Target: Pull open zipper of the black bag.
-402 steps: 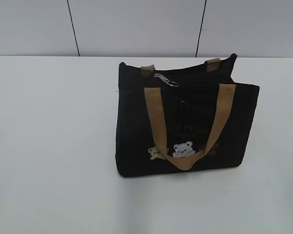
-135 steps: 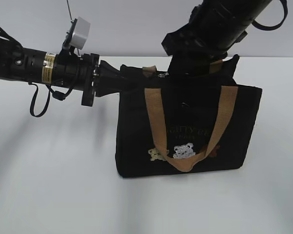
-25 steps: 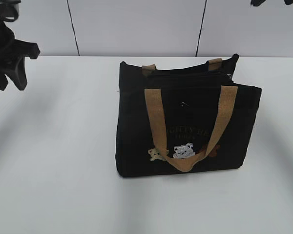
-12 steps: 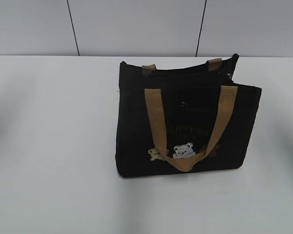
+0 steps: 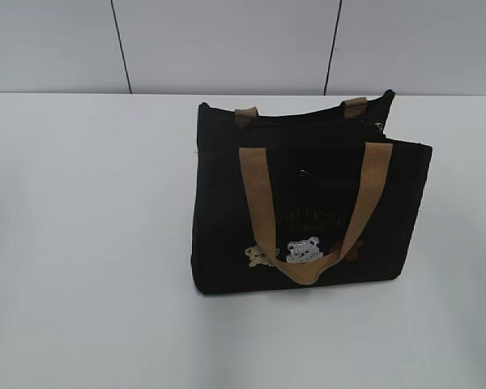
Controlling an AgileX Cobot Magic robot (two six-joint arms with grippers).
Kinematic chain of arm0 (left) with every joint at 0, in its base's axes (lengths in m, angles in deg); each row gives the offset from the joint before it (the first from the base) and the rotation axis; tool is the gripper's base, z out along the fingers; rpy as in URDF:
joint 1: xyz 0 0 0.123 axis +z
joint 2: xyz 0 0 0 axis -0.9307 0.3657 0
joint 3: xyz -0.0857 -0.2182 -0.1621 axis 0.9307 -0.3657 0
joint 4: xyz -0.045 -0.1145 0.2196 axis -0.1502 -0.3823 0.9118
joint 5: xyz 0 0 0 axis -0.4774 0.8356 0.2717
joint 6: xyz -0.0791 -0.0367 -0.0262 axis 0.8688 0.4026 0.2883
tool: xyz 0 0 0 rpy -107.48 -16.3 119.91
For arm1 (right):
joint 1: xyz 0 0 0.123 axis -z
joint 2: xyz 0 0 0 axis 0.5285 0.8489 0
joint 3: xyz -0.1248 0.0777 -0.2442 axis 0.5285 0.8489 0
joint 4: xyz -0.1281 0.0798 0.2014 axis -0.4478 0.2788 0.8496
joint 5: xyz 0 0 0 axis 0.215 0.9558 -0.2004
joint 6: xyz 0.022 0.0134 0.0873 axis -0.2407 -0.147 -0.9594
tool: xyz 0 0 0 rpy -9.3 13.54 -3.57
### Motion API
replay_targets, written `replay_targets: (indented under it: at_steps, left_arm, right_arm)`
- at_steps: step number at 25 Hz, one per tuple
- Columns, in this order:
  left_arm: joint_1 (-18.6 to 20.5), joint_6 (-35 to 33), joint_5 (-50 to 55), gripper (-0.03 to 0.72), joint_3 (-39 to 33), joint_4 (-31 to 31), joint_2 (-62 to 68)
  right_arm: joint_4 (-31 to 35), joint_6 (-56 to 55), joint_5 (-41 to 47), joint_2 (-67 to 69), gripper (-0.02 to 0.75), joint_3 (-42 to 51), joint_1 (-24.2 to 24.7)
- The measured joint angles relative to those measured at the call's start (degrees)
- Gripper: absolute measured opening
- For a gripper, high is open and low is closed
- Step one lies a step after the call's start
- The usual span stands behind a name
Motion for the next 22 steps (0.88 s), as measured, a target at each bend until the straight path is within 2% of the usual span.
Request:
replay_targets:
  at_steps: [7,11,13,18,22]
  left_arm:
    - [0.0,0.0,-0.8,0.299,-10.8,0.0,-24.4]
    - [0.0,-0.8,-2.0,0.298,-16.2,0.0,-35.8]
    - [0.0,-1.3,-2.9,0.298,-18.7,0.0,-40.2]
    - [0.0,-1.5,-6.5,0.298,-22.9,-0.2,-50.7]
    - [0.0,-2.0,-8.2,0.297,-24.0,-0.5,-54.2]
  right_arm:
    - [5.6,0.0,0.1,-17.2,0.473,10.8,0.0]
    - [5.9,1.4,0.1,-24.2,0.473,14.5,0.0]
    - [4.8,3.1,0.1,-26.2,0.473,15.5,0.0]
    - [-3.7,5.0,0.2,-29.9,0.44,16.0,0.0]
    - [-5.3,4.9,0.2,-35.4,0.384,16.1,0.0]
